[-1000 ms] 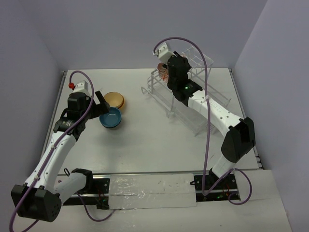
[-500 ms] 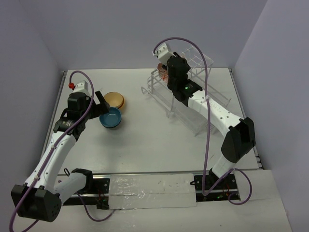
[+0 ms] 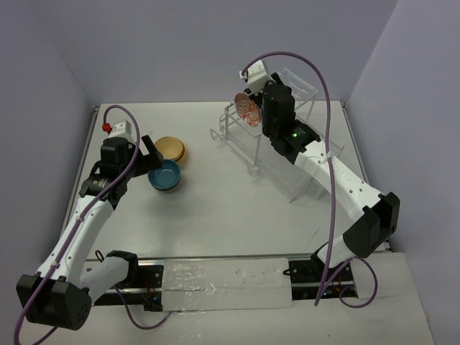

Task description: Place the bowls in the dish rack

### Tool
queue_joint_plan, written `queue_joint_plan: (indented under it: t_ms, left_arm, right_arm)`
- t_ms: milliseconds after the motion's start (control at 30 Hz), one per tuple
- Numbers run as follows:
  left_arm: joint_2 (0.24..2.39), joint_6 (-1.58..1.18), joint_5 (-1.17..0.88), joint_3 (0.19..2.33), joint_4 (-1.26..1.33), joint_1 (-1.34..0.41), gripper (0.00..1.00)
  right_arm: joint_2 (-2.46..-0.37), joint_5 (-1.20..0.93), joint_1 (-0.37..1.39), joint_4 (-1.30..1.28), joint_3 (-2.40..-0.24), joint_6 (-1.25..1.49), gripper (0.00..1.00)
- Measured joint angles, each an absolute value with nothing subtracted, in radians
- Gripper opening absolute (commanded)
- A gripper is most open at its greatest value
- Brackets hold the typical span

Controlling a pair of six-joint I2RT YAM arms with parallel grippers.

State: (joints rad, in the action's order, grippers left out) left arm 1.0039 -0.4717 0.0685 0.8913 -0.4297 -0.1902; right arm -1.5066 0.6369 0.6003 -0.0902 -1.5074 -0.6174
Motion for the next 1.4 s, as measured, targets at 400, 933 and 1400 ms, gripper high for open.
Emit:
queue_joint_plan:
  t_ms: [400, 933, 1400]
  left_arm:
    - [1.059, -0.487, 0.126, 0.891, -0.440, -0.189, 0.99]
    - [1.369, -0.495, 0.251, 0.989, -0.587, -0.188, 0.78]
    - [1.498, -0.503, 0.250, 1.022, -0.619, -0.188, 0.41]
  right_arm:
    - [-1.219, 0.508, 0.682, -0.172, -1.327, -0.344, 0.71]
    - [-0.947, 0.245, 0.718, -0.089, -0.957, 0.047, 0.78]
    - [-0.888, 0.220, 0.717, -0.037, -0.891, 0.070, 0.78]
